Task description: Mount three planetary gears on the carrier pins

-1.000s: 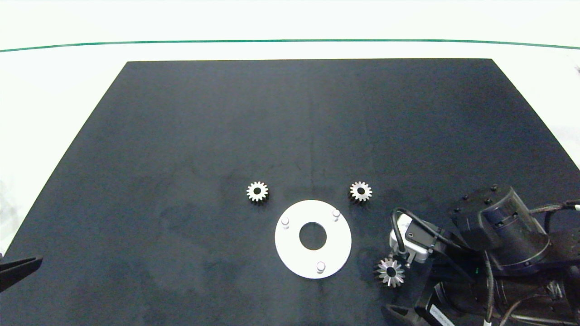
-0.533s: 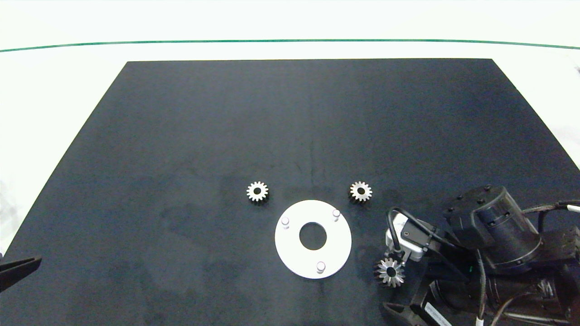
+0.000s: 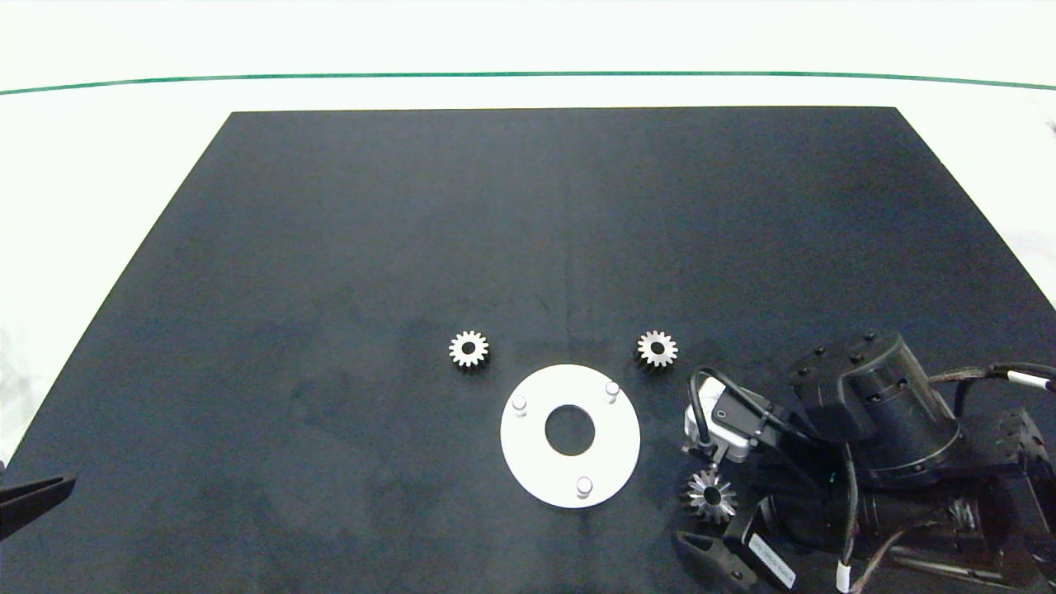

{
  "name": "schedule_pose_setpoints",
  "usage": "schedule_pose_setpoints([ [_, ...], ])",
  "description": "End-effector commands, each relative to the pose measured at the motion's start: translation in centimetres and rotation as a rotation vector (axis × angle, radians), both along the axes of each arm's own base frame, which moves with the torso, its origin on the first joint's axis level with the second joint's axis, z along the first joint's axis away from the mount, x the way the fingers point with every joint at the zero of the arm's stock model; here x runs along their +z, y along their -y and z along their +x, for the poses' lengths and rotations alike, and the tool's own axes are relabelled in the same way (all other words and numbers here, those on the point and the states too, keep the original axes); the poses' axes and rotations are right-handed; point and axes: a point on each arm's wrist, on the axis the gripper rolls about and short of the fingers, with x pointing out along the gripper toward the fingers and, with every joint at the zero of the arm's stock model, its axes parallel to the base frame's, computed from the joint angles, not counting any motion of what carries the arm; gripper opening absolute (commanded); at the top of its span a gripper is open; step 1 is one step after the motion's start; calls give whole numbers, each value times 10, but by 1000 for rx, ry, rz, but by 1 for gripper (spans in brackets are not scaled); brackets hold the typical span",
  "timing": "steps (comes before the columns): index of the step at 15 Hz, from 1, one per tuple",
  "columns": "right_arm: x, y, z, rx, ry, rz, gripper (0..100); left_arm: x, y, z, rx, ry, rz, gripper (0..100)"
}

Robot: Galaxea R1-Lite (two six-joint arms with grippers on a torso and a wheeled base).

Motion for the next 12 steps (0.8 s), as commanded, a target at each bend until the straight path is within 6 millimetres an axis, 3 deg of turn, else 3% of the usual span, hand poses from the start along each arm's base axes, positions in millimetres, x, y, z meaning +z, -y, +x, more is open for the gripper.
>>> schedule_pose_setpoints([
  [1,-1,-2,-2,13,-3,-5,100,-1,0,0,-2,-5,7,100],
  [3,-1,-2,-2,13,-3,-7,100,-1,0,0,-2,-5,7,100],
  [12,-3,-1,-4,7,4,-30,82,0,0,-2,-2,4,6,100],
])
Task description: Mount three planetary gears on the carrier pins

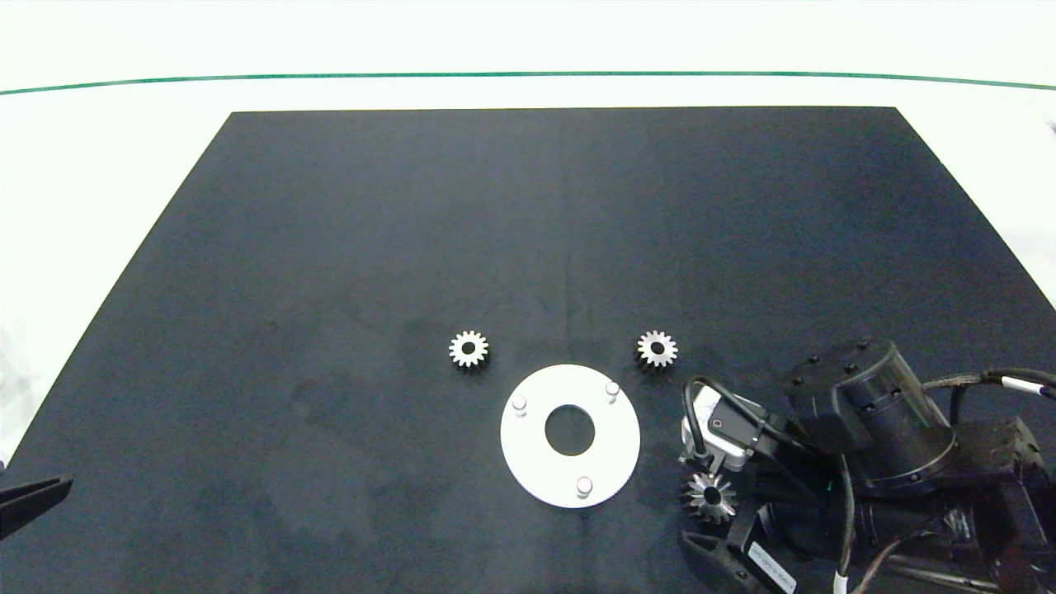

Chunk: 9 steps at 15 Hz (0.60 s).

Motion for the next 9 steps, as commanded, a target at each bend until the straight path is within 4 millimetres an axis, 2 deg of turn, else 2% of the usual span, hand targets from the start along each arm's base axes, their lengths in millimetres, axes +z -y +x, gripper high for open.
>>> schedule_pose_setpoints([
  [1,-1,-1,-2,11,-3,-4,79,0,0,-1,-1,-1,2,100],
  [9,-1,-2,-2,10,1,-4,64,0,0,-1,-1,-2,2,100],
])
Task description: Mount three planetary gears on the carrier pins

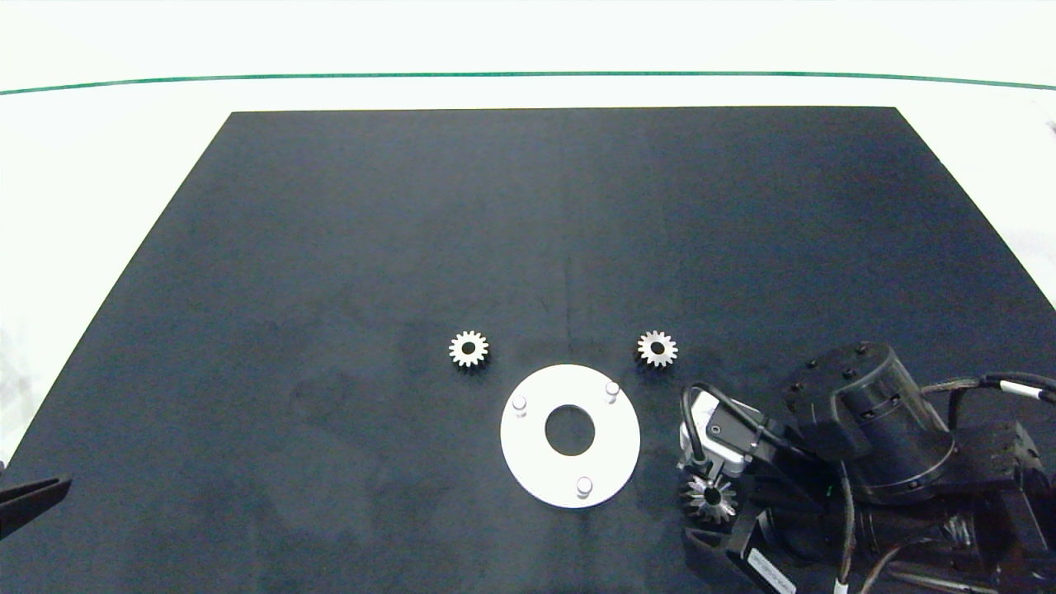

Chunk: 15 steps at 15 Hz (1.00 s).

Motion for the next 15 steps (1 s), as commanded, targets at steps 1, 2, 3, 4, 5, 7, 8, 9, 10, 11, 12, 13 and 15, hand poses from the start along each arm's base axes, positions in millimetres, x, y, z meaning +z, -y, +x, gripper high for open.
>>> schedule_pose_setpoints([
  [1,1,0,1,-1,5,0,61,0,0,0,-1,-4,2,100],
  [2,-1,-1,1,-1,2,-3,60,0,0,0,-1,-4,2,100],
  [3,-1,-1,1,-1,2,-3,58,0,0,0,-1,-4,2,100],
  [4,-1,-1,1,-1,2,-3,55,0,0,0,-1,-2,2,100],
  [5,-1,-1,2,-1,0,-4,54,0,0,0,-1,-2,2,100],
  [7,-3,-3,3,0,-4,-8,49,-1,0,0,-3,-5,1,100],
  [8,-5,-3,4,0,-10,-10,48,0,0,0,-2,-2,1,100],
  [9,-8,-5,5,0,-17,-17,46,0,0,0,-2,-2,1,100],
  [10,-8,-5,4,3,-18,-18,43,0,0,-1,-1,1,0,100],
  [11,-6,-5,3,8,-14,-15,42,0,0,-1,-2,2,1,100],
  [12,-4,-5,1,15,-7,-9,40,0,0,-1,-2,5,1,100],
  [13,0,-6,-2,26,4,-2,37,0,0,-2,-2,4,1,100],
  [15,8,-9,-8,34,40,7,34,1,0,-3,-5,10,0,100],
])
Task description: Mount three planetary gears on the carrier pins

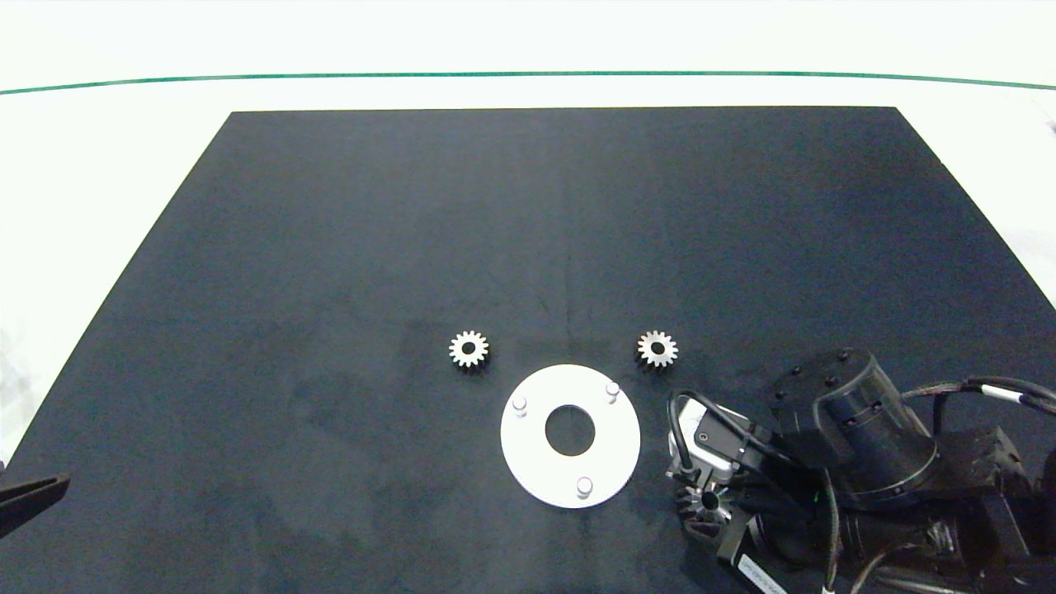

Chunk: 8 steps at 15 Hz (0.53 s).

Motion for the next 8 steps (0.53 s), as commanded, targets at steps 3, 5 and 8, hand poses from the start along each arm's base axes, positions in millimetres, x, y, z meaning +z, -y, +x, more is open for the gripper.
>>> schedule_pose_setpoints([
  [3,31,-8,-8,28,96,69,28,0,0,-2,-1,3,2,100],
  [5,43,-17,-9,53,108,86,24,0,0,-3,-3,7,1,100],
  [8,52,-43,-6,88,108,117,22,0,0,-3,-1,7,2,100],
])
